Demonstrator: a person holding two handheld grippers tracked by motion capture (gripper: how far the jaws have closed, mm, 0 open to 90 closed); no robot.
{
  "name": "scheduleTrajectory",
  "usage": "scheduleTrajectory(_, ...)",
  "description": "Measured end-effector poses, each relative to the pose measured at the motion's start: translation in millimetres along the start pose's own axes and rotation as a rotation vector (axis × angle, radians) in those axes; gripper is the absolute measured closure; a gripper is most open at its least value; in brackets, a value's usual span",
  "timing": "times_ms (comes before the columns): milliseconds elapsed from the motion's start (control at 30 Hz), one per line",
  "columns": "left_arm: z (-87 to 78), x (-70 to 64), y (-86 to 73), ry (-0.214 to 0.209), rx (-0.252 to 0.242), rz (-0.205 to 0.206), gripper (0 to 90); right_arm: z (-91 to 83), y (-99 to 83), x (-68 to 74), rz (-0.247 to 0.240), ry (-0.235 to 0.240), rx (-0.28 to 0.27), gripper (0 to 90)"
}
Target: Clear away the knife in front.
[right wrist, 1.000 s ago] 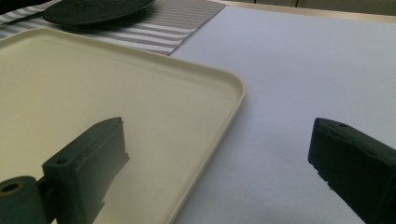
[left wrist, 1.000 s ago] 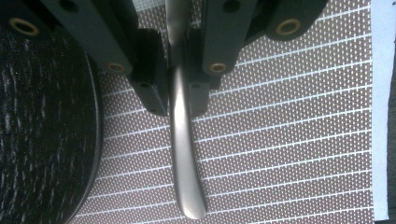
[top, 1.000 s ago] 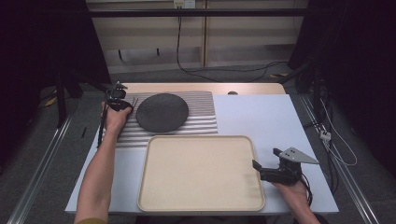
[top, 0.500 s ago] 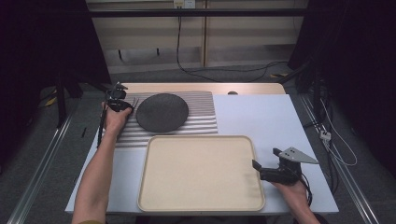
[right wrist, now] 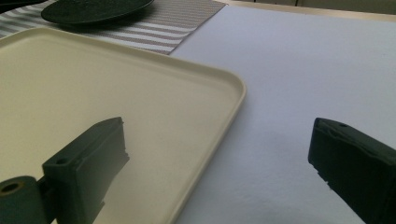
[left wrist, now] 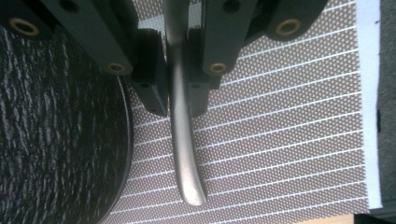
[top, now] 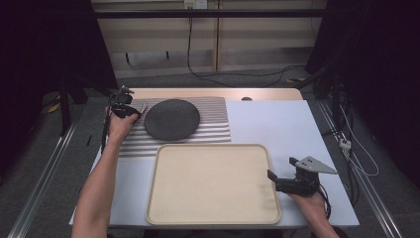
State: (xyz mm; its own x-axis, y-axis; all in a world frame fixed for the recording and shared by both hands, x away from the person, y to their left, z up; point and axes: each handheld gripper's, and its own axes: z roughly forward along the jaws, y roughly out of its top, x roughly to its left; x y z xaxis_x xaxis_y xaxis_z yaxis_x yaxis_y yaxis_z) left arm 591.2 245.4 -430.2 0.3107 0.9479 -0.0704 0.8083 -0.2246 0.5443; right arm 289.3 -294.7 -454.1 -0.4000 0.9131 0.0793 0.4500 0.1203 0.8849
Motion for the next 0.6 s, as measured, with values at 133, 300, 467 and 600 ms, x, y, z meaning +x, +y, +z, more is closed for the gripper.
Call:
scheduleTrajectory(133, -6.4, 1.1, -0.1, -0.001, -0.01, 0.004, 80.1, 0.3, 0.0, 0.2, 0.0, 0.0, 0.0, 4.2)
scheduleTrajectory(300, -15.5, 0.0, -1.0, -0.005, -0.026, 0.015, 80.1, 0.3, 0.1, 0.2, -0.002, -0.001, 0.001, 4.3)
scheduleTrajectory(467, -23.9, -2.3, -4.0, -0.023, -0.053, 0.027, 80.1, 0.2, 0.2, 0.5, -0.002, 0.0, 0.002, 4.2)
scheduleTrajectory(600, -31.1, -5.9, -7.1, -0.035, -0.071, 0.039, 80.1, 0.4, 0.3, 0.7, 0.0, 0.001, 0.0, 4.3)
